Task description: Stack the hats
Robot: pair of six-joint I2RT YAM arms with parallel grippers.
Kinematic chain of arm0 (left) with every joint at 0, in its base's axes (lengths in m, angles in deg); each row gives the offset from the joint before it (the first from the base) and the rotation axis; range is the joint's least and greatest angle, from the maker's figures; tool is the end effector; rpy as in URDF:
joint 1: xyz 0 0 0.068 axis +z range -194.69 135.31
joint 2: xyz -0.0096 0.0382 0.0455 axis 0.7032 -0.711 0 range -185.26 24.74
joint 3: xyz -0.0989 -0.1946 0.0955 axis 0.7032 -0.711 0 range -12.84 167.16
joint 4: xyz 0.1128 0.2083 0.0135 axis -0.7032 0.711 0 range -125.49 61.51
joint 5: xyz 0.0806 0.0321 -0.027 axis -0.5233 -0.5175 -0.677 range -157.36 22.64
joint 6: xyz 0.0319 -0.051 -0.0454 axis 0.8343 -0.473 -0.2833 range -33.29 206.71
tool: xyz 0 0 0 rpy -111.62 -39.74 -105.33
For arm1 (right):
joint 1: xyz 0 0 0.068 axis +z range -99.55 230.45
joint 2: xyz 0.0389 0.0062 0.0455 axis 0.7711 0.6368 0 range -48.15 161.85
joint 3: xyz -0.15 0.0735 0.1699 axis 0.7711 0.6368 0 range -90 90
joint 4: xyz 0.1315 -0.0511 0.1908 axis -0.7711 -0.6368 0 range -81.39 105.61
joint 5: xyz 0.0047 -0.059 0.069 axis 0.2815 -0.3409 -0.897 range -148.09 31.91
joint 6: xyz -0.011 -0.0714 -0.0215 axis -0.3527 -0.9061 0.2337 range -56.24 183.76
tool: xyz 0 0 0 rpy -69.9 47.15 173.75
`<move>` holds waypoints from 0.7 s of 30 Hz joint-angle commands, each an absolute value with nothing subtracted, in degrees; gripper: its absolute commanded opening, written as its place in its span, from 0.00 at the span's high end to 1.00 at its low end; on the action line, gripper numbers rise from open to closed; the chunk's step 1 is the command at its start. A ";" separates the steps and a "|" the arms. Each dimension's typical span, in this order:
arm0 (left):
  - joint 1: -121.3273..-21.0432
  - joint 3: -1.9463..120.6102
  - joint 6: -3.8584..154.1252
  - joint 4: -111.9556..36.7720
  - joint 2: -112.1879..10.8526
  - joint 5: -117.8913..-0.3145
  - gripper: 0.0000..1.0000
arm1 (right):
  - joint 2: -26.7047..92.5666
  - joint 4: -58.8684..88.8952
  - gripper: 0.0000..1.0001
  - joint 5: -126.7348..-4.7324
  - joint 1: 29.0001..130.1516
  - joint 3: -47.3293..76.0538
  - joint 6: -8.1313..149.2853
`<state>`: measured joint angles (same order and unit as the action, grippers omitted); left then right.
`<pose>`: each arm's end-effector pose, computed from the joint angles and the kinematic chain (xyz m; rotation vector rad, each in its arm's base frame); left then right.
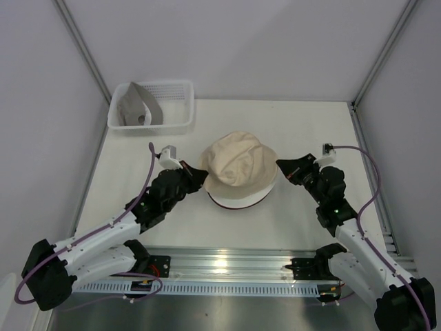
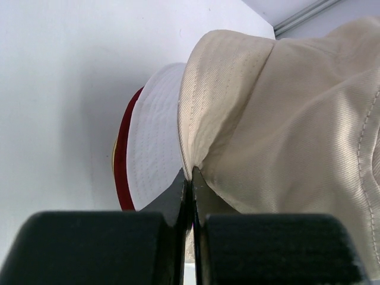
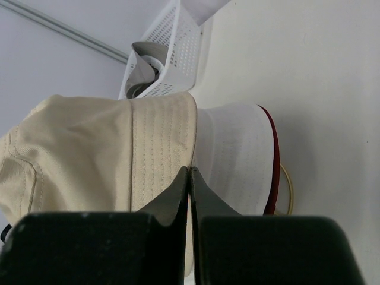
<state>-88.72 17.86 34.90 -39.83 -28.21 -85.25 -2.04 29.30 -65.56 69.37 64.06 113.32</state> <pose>0.1833 -0.1500 0.2269 -0.3543 1.9266 -0.8460 0.2094 0.0805 0.2431 0.3708 1.7471 0.9918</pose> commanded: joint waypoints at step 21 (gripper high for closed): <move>-87.66 16.35 37.30 -41.97 -35.74 -77.50 0.89 | 6.95 26.60 1.00 -60.55 69.78 64.34 108.42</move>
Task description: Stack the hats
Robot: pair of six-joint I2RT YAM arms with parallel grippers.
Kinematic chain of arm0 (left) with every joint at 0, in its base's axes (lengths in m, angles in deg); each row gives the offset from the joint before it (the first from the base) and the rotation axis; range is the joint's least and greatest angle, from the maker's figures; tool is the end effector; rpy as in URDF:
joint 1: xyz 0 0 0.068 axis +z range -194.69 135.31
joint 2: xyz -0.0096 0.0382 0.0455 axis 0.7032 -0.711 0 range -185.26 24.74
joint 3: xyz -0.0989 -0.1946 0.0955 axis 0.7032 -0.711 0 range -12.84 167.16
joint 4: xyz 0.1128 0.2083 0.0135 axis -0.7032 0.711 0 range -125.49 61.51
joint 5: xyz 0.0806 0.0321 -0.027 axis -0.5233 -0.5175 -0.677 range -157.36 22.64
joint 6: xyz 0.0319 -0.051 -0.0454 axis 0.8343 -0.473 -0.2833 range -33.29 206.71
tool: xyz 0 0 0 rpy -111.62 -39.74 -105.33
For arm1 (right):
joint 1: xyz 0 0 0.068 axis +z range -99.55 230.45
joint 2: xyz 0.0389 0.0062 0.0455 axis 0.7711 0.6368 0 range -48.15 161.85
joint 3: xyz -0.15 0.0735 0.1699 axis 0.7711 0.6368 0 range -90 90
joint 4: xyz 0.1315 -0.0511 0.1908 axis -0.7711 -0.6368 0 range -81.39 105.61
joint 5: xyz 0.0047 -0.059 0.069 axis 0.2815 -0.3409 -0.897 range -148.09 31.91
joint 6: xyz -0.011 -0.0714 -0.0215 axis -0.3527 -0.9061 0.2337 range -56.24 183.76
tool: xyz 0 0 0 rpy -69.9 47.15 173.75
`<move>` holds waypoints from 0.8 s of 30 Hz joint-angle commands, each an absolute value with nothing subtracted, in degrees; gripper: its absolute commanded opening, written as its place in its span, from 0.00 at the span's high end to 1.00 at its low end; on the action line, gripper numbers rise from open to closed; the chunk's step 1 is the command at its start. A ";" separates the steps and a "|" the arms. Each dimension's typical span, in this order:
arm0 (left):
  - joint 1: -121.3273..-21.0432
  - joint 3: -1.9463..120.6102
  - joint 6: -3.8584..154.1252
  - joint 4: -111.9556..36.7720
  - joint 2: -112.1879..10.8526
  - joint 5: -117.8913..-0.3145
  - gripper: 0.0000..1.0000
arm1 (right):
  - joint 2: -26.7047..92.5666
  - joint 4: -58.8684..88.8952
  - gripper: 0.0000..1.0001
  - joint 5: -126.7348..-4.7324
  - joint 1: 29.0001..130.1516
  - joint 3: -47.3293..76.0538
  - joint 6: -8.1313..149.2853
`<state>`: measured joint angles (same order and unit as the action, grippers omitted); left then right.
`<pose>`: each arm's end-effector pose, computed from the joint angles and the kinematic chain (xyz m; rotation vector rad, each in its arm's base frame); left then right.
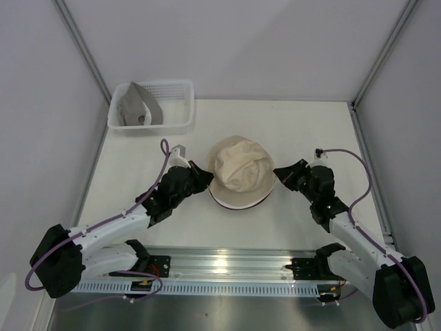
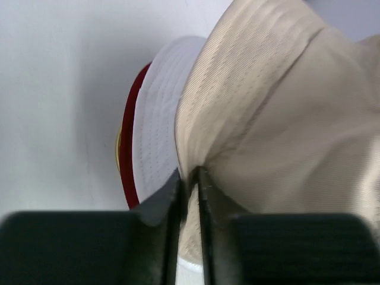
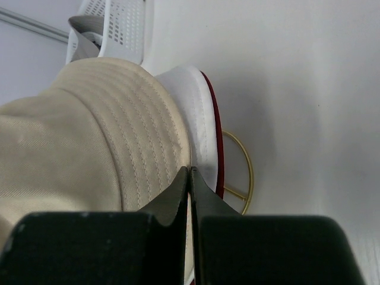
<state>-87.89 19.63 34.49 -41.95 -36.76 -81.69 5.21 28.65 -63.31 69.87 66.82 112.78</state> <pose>0.1982 -0.1645 0.2082 -0.3314 2.0233 -0.8358 0.2192 0.0834 0.1977 0.4390 1.9213 0.8917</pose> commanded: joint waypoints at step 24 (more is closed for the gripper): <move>-66.75 22.50 35.65 -58.41 -36.69 -57.79 0.48 | 38.07 26.86 1.00 -75.93 67.76 35.86 94.96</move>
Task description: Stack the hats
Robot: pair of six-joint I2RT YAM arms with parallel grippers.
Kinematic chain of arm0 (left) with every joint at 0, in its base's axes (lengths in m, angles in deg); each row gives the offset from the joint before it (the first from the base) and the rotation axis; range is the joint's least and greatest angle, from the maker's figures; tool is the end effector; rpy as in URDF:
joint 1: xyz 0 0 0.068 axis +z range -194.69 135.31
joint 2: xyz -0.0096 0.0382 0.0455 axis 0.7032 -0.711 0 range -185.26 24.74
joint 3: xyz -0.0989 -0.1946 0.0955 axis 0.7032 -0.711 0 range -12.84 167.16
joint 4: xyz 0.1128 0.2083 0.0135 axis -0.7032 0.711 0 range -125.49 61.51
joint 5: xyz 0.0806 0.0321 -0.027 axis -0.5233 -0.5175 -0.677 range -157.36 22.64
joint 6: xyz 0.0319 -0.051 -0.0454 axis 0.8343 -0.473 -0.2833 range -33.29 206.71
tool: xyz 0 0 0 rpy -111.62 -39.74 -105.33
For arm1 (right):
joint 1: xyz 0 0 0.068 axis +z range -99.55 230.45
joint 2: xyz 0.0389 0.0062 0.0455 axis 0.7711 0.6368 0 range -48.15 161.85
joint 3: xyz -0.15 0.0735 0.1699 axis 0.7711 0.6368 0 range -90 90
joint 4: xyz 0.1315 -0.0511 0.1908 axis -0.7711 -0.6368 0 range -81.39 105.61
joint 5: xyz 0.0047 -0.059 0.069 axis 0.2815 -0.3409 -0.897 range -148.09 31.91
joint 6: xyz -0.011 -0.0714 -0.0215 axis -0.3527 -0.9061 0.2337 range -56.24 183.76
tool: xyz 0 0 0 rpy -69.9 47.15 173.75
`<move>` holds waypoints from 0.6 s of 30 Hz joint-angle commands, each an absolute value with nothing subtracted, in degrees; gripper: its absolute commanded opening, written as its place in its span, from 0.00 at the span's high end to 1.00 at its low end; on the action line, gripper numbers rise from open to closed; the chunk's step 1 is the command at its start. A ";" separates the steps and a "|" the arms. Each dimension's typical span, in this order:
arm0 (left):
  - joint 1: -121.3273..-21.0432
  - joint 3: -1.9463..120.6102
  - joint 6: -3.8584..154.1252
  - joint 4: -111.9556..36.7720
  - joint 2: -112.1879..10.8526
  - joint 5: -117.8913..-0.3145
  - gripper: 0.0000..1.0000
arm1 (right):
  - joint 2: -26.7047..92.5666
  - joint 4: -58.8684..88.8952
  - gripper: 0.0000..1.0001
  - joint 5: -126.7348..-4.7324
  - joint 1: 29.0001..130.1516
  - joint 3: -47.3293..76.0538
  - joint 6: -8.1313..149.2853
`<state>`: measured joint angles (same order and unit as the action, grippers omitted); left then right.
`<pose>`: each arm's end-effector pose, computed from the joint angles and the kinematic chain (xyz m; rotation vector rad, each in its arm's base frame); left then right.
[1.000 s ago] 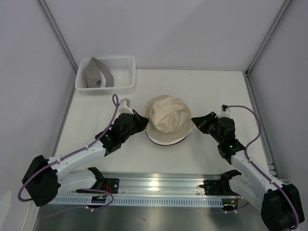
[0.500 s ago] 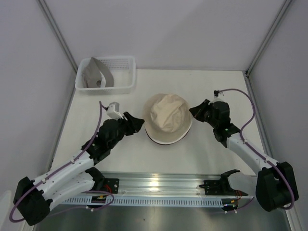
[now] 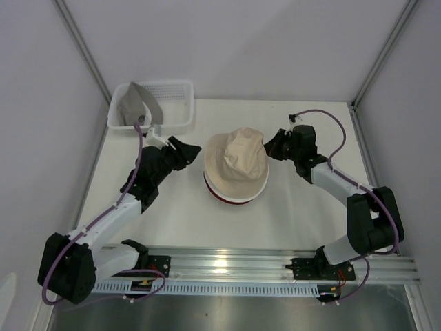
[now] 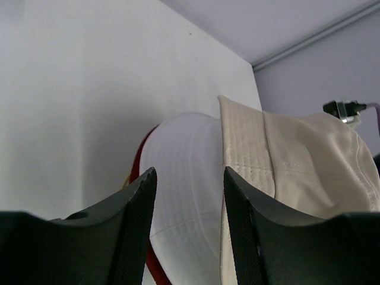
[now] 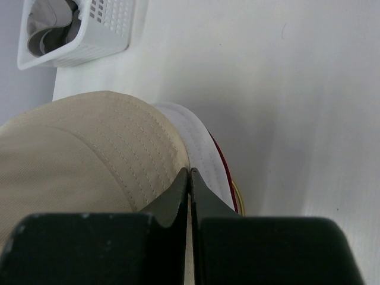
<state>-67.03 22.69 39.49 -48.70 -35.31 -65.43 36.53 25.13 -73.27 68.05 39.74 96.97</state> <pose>0.2445 -0.1028 0.2479 -0.3753 1.8211 -0.8953 0.3154 0.1175 0.2092 0.1072 2.0857 0.8202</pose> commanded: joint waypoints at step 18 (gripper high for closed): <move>-68.41 23.46 31.52 -63.70 -45.48 -54.79 0.48 | 38.51 25.63 1.00 -75.14 67.76 33.83 94.44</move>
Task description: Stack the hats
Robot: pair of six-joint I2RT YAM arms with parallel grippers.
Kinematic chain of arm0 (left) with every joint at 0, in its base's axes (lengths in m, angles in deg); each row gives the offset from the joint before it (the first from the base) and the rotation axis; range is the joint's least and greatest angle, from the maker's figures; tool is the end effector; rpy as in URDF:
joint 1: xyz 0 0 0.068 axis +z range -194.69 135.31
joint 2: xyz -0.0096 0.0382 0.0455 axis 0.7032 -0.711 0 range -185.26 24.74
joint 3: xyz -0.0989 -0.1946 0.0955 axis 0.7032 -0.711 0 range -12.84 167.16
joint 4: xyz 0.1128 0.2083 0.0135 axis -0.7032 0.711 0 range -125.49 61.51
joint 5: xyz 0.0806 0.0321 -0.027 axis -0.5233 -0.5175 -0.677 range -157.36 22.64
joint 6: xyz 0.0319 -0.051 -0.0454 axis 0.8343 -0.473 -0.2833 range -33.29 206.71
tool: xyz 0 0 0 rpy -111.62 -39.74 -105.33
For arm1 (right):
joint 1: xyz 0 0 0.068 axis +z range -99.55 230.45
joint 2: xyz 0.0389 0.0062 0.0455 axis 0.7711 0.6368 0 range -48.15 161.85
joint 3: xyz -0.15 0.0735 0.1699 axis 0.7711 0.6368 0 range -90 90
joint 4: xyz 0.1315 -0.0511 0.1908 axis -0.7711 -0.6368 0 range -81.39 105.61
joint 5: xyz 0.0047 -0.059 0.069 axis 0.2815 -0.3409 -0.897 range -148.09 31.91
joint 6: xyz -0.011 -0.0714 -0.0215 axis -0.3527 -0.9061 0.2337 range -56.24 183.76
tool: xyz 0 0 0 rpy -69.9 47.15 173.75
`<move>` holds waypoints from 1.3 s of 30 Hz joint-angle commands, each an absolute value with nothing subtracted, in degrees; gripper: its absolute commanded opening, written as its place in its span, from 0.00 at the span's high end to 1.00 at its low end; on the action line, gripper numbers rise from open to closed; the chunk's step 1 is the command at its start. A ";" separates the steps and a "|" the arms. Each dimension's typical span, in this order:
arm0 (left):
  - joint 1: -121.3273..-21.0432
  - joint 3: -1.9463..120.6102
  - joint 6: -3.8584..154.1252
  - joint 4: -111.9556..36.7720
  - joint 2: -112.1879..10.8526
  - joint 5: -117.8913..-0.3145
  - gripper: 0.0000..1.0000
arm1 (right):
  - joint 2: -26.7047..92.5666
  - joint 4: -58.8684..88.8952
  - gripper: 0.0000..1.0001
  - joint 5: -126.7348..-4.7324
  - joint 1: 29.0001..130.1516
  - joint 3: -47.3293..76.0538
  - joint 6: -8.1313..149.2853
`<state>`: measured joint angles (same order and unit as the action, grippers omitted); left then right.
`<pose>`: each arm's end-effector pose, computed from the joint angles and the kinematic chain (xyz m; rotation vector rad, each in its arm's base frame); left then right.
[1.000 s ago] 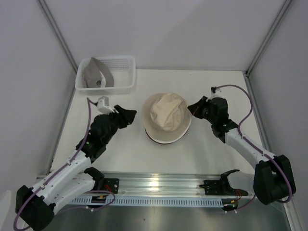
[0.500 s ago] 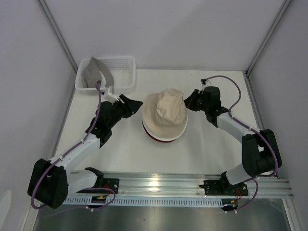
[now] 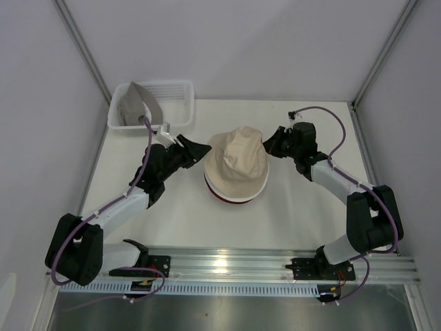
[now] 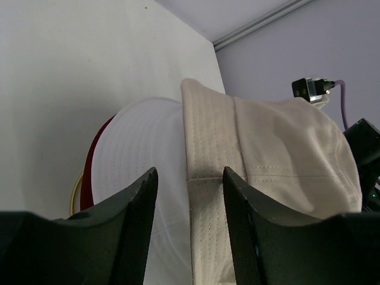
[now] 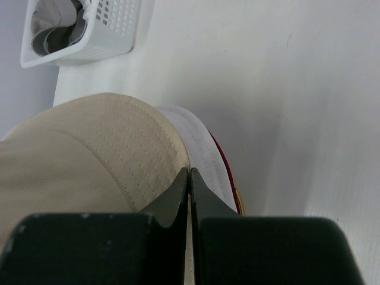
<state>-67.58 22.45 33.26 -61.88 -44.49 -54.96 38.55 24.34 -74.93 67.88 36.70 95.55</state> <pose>0.2612 -0.1251 0.2364 -0.3153 1.8177 -1.1514 0.3238 0.1210 0.2144 0.0639 2.0823 0.8327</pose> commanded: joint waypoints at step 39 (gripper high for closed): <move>-86.35 16.95 42.58 -49.39 -42.77 -85.99 0.78 | 34.04 21.33 1.00 -70.67 67.94 35.07 91.28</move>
<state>-85.81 14.52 38.44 -55.43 -46.39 -83.18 37.32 22.59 -73.58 68.23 36.61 94.33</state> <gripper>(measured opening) 0.194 0.008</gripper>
